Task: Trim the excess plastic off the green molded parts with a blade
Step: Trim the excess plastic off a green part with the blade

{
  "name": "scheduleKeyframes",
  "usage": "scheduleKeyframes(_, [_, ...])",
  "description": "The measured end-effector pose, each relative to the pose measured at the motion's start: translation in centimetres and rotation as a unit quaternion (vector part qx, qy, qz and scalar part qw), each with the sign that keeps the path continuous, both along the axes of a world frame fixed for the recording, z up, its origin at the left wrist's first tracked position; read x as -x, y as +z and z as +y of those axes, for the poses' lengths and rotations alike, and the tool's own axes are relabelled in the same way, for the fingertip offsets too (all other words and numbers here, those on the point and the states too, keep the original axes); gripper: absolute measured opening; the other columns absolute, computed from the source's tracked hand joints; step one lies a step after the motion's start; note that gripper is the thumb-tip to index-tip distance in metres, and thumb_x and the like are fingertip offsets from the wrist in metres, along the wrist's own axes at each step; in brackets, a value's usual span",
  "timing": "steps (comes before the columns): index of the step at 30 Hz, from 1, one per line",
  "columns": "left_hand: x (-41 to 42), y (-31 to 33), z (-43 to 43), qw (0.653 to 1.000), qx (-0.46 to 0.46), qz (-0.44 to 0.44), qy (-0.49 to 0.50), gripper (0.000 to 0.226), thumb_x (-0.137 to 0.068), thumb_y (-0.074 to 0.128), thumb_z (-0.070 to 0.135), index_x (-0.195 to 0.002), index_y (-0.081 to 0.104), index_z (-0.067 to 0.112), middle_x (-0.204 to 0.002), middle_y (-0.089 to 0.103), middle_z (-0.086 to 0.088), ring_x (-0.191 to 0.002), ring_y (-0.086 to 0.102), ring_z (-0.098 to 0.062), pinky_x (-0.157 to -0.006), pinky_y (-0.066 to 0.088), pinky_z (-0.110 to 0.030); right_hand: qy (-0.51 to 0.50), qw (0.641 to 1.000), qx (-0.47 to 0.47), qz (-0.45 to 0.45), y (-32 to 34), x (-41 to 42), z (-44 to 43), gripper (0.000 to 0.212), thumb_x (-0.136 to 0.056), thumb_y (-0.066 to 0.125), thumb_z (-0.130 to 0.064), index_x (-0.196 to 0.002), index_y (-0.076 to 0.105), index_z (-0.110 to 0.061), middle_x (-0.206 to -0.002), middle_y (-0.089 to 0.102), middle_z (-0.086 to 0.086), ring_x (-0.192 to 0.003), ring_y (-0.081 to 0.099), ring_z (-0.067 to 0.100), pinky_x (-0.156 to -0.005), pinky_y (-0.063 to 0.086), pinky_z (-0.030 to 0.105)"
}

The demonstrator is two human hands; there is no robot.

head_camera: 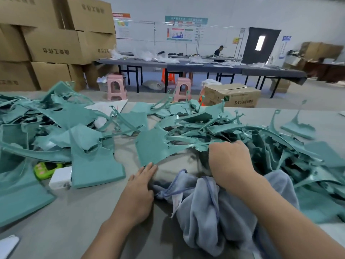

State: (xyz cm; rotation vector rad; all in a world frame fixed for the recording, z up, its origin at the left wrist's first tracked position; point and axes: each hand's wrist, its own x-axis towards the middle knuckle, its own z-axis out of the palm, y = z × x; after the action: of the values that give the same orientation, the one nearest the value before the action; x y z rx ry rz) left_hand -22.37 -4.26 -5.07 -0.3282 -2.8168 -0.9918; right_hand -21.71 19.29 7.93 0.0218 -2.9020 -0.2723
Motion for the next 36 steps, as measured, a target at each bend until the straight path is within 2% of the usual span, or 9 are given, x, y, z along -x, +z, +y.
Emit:
scheduleKeyframes(9, [-1.0,0.9,0.6,0.996,-0.040,0.079,0.025,0.090,-0.074,0.059,-0.006,-0.156,0.037,0.022,-0.162,0.028,0.011,-0.148,0.027,-0.008,-0.116,0.019,-0.015,0.050,0.998,-0.009,-0.034,-2.9,-0.4,1.0,0.021,-0.084,0.047,-0.009,-0.073,0.041,-0.026,-0.061,0.052,-0.006,-0.058,0.045,0.016,-0.082,0.028,0.035])
scheduleKeyframes(12, [-2.0,1.6,1.4,0.984,-0.051,0.169,0.033,0.095,-0.062,0.060,-0.014,-0.148,0.050,0.024,-0.144,0.042,0.015,-0.136,0.040,-0.010,-0.108,0.027,-0.012,0.035,0.995,0.055,-0.080,-4.3,0.3,1.6,0.013,-0.092,0.052,-0.021,-0.105,0.053,-0.025,-0.104,0.067,-0.002,-0.097,0.060,0.023,-0.090,0.033,0.038])
scheduleKeyframes(15, [-2.7,1.8,2.4,0.960,-0.039,0.269,0.069,0.091,-0.063,0.068,-0.022,-0.142,0.059,0.021,-0.133,0.053,0.003,-0.122,0.051,-0.018,-0.099,0.037,-0.017,0.018,0.983,0.122,-0.139,-4.5,0.3,2.0,0.049,-0.099,0.050,-0.025,-0.147,0.037,-0.024,-0.153,0.042,0.001,-0.138,0.042,0.028,-0.106,0.038,0.045])
scheduleKeyframes(21, [-3.4,3.4,2.4,0.925,-0.118,0.332,0.144,0.079,-0.080,0.072,-0.011,-0.146,0.051,0.029,-0.096,0.043,0.018,-0.080,0.043,-0.002,-0.074,0.034,-0.008,0.117,0.936,0.331,-0.004,-3.4,-4.2,0.0,0.056,-0.085,0.056,-0.060,-0.137,0.057,-0.039,-0.128,0.067,-0.017,-0.115,0.063,0.010,-0.094,0.050,0.033])
scheduleKeyframes(24, [-3.3,4.1,1.3,0.909,-0.235,0.285,0.194,0.086,-0.084,0.074,0.008,-0.150,0.037,0.048,-0.099,0.058,0.019,-0.092,0.057,0.006,-0.085,0.037,0.000,0.179,0.944,0.223,-0.166,-4.0,-6.8,-1.7,0.094,-0.075,0.061,-0.069,-0.156,0.020,-0.043,-0.155,0.041,-0.014,-0.139,0.040,0.017,-0.111,0.038,0.042])
scheduleKeyframes(26, [-3.0,4.1,0.3,0.893,-0.319,0.236,0.213,0.085,-0.084,0.077,0.016,-0.148,0.036,0.053,-0.105,0.065,0.023,-0.097,0.063,0.007,-0.085,0.048,-0.010,0.201,0.952,0.146,-0.178,-4.3,-7.0,-2.1,0.071,-0.087,0.063,-0.047,-0.151,0.032,-0.038,-0.151,0.046,-0.008,-0.137,0.042,0.020,-0.107,0.037,0.040])
scheduleKeyframes(31, [-2.4,2.5,-1.2,0.913,-0.305,0.079,0.259,0.005,-0.086,0.073,0.038,-0.082,0.071,0.035,-0.070,0.072,0.010,-0.070,0.067,-0.017,-0.066,0.052,-0.039,0.142,0.921,0.352,-0.085,-1.7,-5.9,-0.8,0.050,-0.090,0.050,0.002,-0.113,0.076,-0.034,-0.091,0.074,-0.003,-0.059,0.062,0.005,-0.051,0.047,0.023])
scheduleKeyframes(32, [-2.3,2.4,-1.1,0.911,-0.306,0.080,0.263,0.022,-0.086,0.072,0.041,-0.072,0.068,0.024,-0.063,0.068,0.007,-0.066,0.064,-0.022,-0.063,0.050,-0.041,0.104,0.899,0.425,-0.031,-0.4,-5.7,0.3,0.051,-0.091,0.050,0.003,-0.109,0.077,-0.036,-0.090,0.074,-0.007,-0.049,0.057,0.000,-0.043,0.041,0.016])
scheduleKeyframes(36, [-2.9,3.2,-0.9,0.886,-0.336,0.157,0.277,0.033,-0.090,0.069,0.036,-0.061,0.058,0.026,-0.054,0.058,0.020,-0.051,0.051,0.002,-0.052,0.040,-0.032,-0.029,0.885,0.370,0.281,5.1,-4.5,6.1,0.048,-0.085,0.059,-0.001,-0.113,0.073,-0.037,-0.115,0.073,0.002,-0.092,0.065,0.007,-0.084,0.050,0.019])
